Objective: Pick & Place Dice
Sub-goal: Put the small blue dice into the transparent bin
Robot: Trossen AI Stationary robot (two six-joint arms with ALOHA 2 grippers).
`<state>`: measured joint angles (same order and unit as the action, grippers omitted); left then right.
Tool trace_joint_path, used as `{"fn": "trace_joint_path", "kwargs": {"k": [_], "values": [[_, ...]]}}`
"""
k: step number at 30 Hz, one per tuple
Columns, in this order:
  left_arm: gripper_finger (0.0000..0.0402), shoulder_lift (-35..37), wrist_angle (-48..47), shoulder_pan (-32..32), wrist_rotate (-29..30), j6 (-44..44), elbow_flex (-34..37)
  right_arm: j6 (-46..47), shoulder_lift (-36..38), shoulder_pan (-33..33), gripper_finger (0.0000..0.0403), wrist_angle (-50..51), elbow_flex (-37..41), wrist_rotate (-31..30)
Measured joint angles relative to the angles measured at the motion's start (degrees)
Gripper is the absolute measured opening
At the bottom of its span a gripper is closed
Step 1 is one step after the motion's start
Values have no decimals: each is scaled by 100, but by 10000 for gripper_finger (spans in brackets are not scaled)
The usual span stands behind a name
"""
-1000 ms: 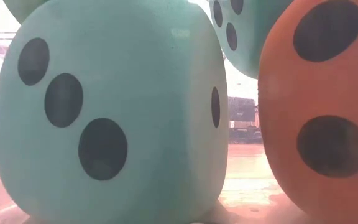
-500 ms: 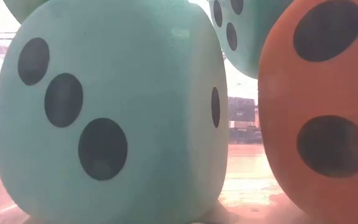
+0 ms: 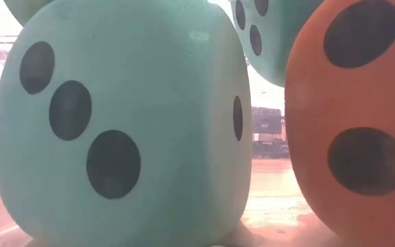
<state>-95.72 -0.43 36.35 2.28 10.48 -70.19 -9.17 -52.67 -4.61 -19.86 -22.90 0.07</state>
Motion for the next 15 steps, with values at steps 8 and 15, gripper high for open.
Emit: {"fn": "trace_joint_path", "kwargs": {"k": [8,15], "values": [[99,0,-174,-8,-247,2,4,7,1,1,59,0,1,5],[99,-11,-247,-8,-383,-12,10,1,1,1,59,-2,0,7]]}}
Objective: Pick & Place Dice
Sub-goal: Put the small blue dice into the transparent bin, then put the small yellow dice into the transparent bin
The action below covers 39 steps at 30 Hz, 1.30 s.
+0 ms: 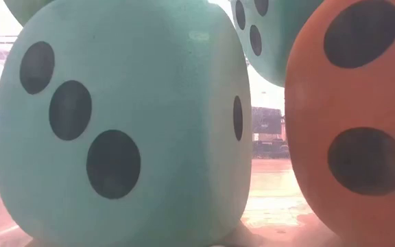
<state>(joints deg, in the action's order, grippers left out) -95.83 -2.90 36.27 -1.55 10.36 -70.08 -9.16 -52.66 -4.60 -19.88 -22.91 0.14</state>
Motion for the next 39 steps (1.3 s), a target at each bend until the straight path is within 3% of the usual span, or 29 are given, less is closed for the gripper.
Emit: {"fn": "trace_joint_path", "kwargs": {"k": [7,29,39], "values": [[99,-2,137,-65,1,-250,262,-1,-1,0,62,0,0,0],[101,-2,797,-219,21,56,703,-47,0,0,65,-3,1,0],[140,16,680,-236,20,10,516,-37,-1,0,57,-7,1,-2]]}}
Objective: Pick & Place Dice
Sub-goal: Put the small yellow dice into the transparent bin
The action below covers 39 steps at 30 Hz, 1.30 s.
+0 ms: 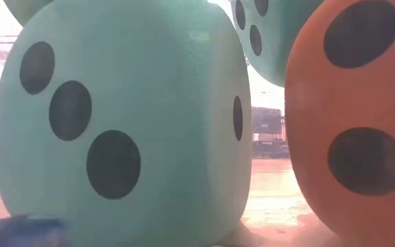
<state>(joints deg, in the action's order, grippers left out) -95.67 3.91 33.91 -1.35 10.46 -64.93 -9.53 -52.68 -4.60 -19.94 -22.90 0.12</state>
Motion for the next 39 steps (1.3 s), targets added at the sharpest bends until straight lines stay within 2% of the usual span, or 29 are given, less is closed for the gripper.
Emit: {"fn": "trace_joint_path", "kwargs": {"k": [7,13,19,22,32,36,39], "values": [[152,388,-413,-210,4,38,0,84,11,0,54,0,-1,3],[149,1085,-1385,-425,66,-17,51,98,82,-2,52,10,0,330],[149,1831,-2066,-634,724,-7,534,103,295,0,52,81,-6,361],[152,2221,-2056,-788,933,31,922,123,445,0,52,486,-148,361],[146,3636,-2027,-1577,1009,-108,2234,70,516,2,52,2111,-1222,334],[147,4025,-2040,-2113,1044,-199,2491,-235,528,78,52,2814,-1854,332],[151,4182,-2205,-2532,1061,-212,2514,-119,508,271,52,3420,-2389,279]]}}
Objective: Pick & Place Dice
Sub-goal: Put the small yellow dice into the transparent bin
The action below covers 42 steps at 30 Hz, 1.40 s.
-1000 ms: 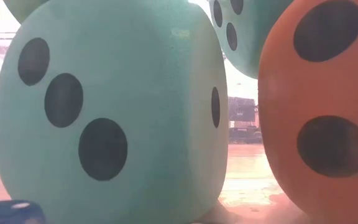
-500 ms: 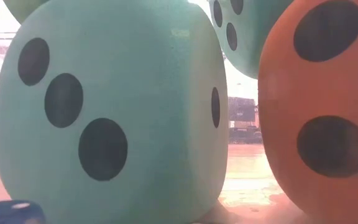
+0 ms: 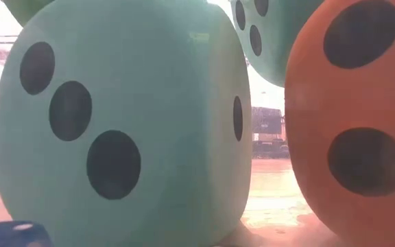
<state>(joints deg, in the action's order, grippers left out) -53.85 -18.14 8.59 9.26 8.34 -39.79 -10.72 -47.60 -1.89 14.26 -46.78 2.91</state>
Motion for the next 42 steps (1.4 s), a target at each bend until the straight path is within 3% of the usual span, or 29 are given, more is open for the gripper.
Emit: {"fn": "trace_joint_path", "kwargs": {"k": [8,19,27,35,42], "values": [[150,106,2,-1002,-2,42,-125,862,-32,569,52,1171,-1322,-10],[134,78,-7,-1286,-24,247,-122,1251,-916,573,52,1497,-2418,-11],[129,130,47,-1293,-353,190,-402,2132,-1657,573,52,2438,-2782,-201],[128,126,-129,-1435,-349,195,-597,2839,-2337,566,52,2475,-2800,-157],[128,128,-224,-1588,-340,260,-604,2924,-3003,566,52,2693,-2959,-139]]}}
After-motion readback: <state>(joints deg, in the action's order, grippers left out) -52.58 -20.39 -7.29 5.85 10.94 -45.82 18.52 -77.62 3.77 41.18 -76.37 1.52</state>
